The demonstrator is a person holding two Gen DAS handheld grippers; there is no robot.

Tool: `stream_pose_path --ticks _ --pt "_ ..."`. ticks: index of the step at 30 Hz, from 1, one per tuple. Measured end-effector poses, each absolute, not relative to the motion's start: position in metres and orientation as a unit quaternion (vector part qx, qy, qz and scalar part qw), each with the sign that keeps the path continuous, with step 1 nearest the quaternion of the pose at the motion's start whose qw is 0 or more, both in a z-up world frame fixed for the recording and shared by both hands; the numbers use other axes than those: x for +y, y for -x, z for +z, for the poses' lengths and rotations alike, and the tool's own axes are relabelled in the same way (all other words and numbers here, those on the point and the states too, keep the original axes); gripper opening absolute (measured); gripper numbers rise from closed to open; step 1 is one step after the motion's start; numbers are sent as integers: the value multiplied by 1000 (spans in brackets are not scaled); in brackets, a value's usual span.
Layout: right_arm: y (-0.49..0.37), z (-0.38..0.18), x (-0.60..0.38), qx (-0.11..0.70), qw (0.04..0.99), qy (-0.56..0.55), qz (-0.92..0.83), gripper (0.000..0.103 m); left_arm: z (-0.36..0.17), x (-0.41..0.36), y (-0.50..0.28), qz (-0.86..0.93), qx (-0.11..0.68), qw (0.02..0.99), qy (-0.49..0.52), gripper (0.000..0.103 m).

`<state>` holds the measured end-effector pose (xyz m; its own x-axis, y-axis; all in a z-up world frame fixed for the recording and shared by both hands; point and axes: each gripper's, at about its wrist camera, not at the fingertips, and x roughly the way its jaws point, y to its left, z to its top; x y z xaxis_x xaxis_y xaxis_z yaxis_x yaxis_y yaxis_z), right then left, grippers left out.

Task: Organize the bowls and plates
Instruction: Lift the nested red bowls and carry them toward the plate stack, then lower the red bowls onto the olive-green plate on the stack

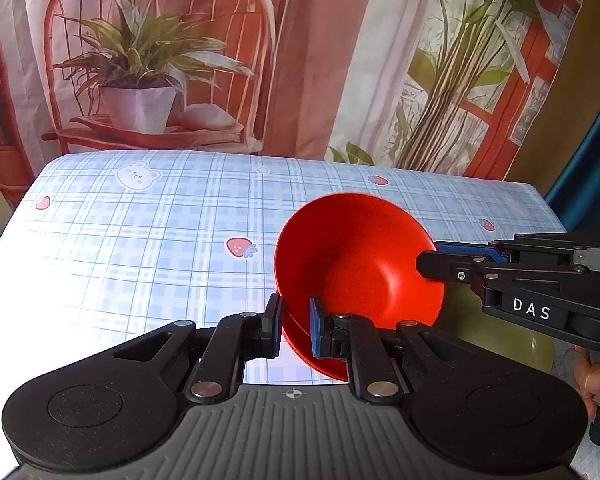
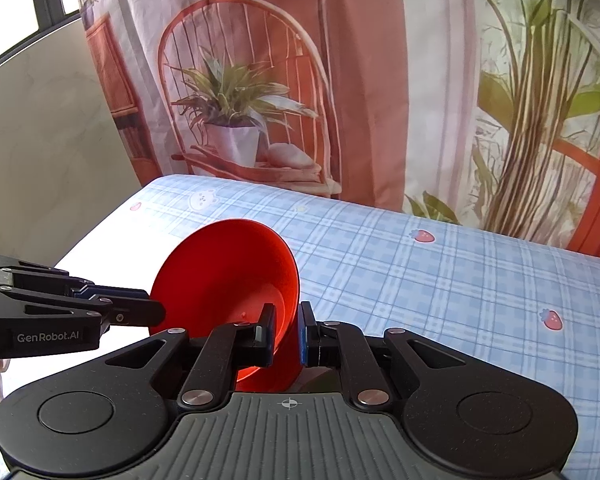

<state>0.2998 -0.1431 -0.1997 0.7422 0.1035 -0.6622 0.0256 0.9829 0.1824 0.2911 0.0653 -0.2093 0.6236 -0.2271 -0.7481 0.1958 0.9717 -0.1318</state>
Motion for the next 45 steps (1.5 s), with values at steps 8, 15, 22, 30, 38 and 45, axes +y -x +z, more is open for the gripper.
stream_pose_path --ticks 8,15,22,30,38,45 --pt "-297 -207 -139 372 924 -87 25 11 -215 67 -286 -119 426 897 23 15" --pt "-297 -214 -138 383 920 -84 23 11 -221 66 -285 -120 431 894 27 15" --pt "-298 -218 -137 389 917 -79 27 14 -225 67 -286 -118 435 892 38 16" --pt "-306 -224 -136 395 915 -77 24 19 -233 68 -290 -118 441 888 48 17" --pt "-316 -231 -135 400 913 -76 24 22 -240 72 -296 -124 444 885 59 20" --pt "-320 -237 -134 404 911 -77 28 21 -247 76 -296 -129 443 883 85 21"
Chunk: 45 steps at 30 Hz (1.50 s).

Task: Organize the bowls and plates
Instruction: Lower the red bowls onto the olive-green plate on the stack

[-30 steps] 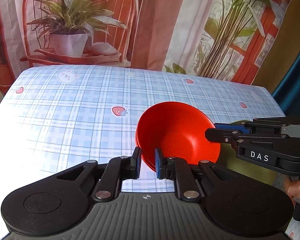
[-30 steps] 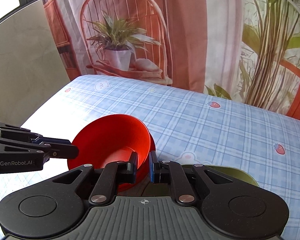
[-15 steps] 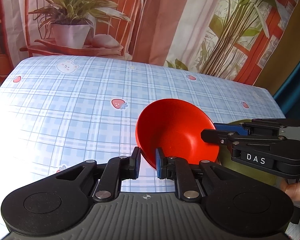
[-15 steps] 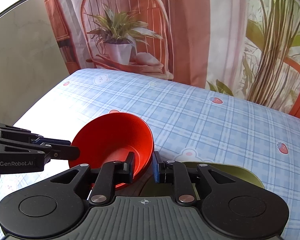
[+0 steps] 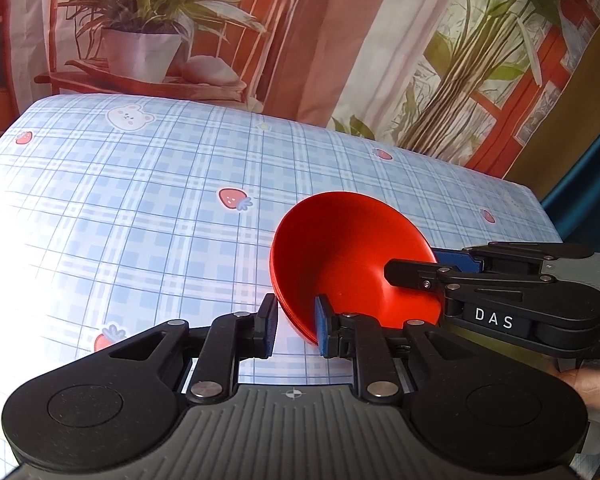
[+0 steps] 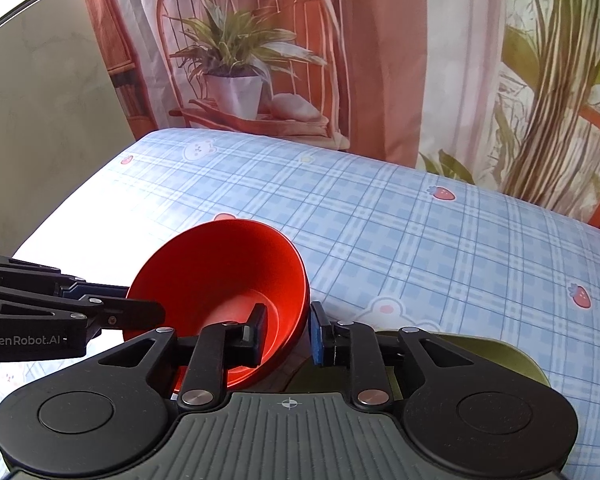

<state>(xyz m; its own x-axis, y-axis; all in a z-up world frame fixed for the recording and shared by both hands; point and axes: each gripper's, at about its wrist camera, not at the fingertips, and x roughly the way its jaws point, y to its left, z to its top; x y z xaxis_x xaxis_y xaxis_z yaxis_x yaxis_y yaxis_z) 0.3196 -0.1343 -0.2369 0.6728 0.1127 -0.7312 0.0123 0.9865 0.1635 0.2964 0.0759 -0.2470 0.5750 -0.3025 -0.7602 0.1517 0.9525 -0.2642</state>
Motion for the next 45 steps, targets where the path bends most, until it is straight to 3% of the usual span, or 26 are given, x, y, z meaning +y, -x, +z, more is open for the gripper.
stream_pose_path --ticks 17,45 --pt "-313 -228 -123 383 917 -100 46 14 -259 95 -282 -82 432 882 172 17" --pt "-243 -198 -135 295 940 -168 39 13 -209 77 -228 -89 379 910 142 17"
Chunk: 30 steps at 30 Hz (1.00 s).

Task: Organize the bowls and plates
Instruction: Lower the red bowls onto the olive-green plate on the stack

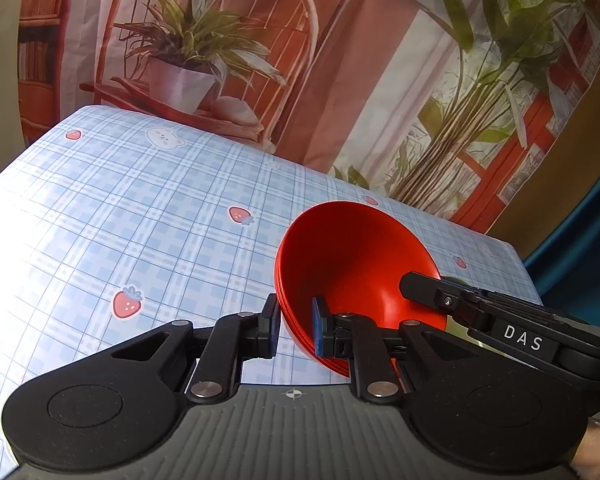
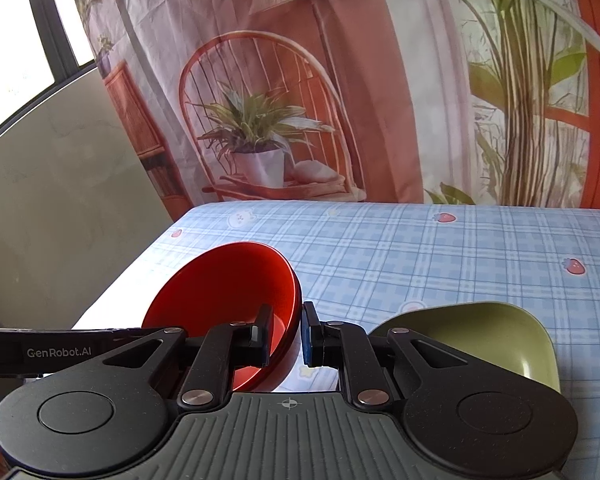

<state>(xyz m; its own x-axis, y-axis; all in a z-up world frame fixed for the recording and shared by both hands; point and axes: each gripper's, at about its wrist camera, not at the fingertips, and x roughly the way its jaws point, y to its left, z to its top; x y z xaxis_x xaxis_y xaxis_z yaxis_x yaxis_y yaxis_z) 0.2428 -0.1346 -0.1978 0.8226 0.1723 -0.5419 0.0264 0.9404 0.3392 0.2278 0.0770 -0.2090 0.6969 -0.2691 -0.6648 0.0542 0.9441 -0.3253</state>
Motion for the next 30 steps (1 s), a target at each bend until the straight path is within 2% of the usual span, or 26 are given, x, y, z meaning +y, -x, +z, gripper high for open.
stream_pose_path --ticks 30 --pt "-184 -198 -196 234 943 -235 -4 14 -192 19 -231 -141 374 913 78 18"
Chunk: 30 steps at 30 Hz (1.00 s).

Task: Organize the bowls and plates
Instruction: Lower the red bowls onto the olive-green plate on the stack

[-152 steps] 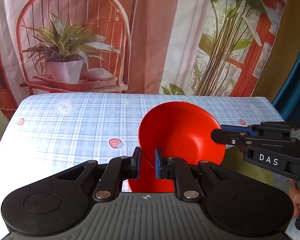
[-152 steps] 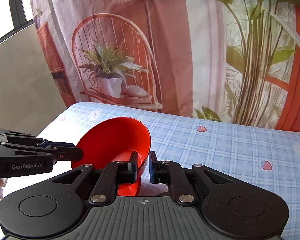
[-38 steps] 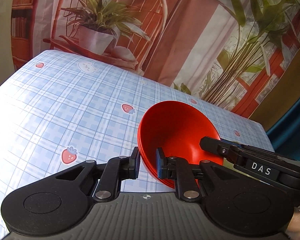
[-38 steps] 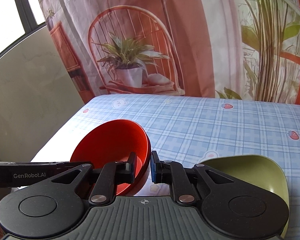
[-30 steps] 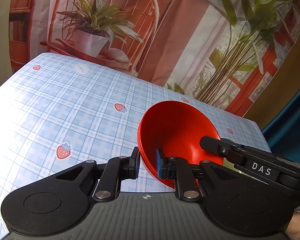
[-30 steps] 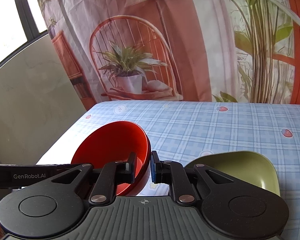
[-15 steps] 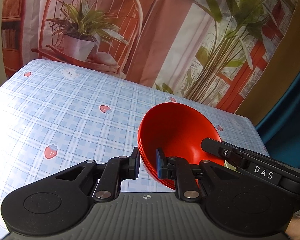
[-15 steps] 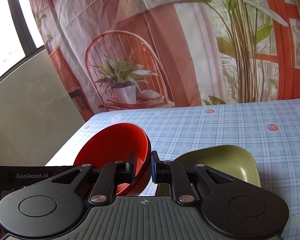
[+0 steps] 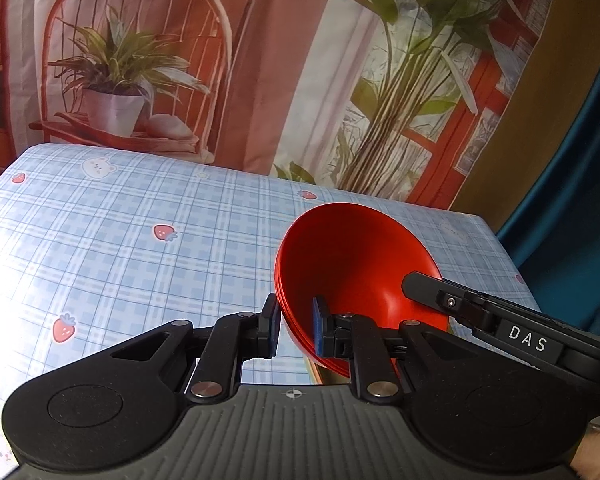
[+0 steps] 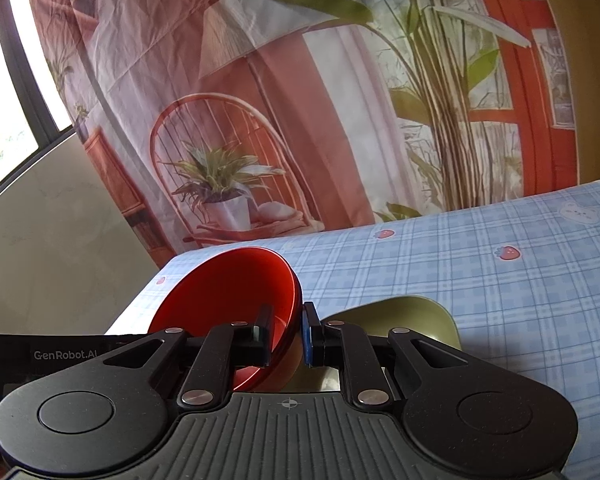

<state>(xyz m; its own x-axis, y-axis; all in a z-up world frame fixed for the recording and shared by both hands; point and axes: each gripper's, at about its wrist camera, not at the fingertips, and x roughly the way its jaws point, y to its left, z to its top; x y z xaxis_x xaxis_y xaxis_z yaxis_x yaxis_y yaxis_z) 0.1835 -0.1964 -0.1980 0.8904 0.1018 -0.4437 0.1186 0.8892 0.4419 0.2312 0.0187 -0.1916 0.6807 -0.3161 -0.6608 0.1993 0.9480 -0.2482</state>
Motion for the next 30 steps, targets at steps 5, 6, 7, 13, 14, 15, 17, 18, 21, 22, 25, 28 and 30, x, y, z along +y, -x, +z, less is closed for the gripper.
stream_pose_path --ticks 5,6,7,13,14,15,17,18,21,22,25,28,30 --pt "-177 -205 -213 233 940 -247 -21 14 -196 6 -240 -154 382 909 67 18" --pt "-176 -206 -216 233 940 -248 -24 14 -197 4 -240 -156 384 908 65 18" --pt "-174 -208 -218 234 939 -249 -27 14 -199 1 -241 -159 386 907 62 18" --pt "-163 -217 -225 245 939 -238 -42 14 -212 -9 -244 -176 406 895 58 18" --pt "-161 -218 -225 247 939 -235 -43 14 -214 -10 -244 -178 410 893 59 18" --pt "-160 -220 -225 249 939 -234 -44 14 -216 -10 -244 -178 413 891 58 18" --pt "-157 -223 -225 254 938 -232 -45 14 -220 -11 -244 -179 420 888 58 18" --pt "-155 -224 -225 256 938 -231 -46 14 -222 -12 -244 -180 423 886 58 18" --pt "-153 -227 -225 260 936 -233 -47 14 -226 -12 -243 -180 428 884 56 18" --pt "-152 -228 -225 261 936 -233 -47 14 -227 -12 -242 -180 428 884 55 18" --pt "-152 -230 -223 263 935 -233 -47 14 -228 -12 -243 -178 427 885 52 18" --pt "-152 -232 -221 266 934 -232 -47 14 -230 -13 -243 -174 428 886 46 18" --pt "-153 -234 -220 268 934 -231 -47 14 -232 -13 -244 -173 431 885 43 18"
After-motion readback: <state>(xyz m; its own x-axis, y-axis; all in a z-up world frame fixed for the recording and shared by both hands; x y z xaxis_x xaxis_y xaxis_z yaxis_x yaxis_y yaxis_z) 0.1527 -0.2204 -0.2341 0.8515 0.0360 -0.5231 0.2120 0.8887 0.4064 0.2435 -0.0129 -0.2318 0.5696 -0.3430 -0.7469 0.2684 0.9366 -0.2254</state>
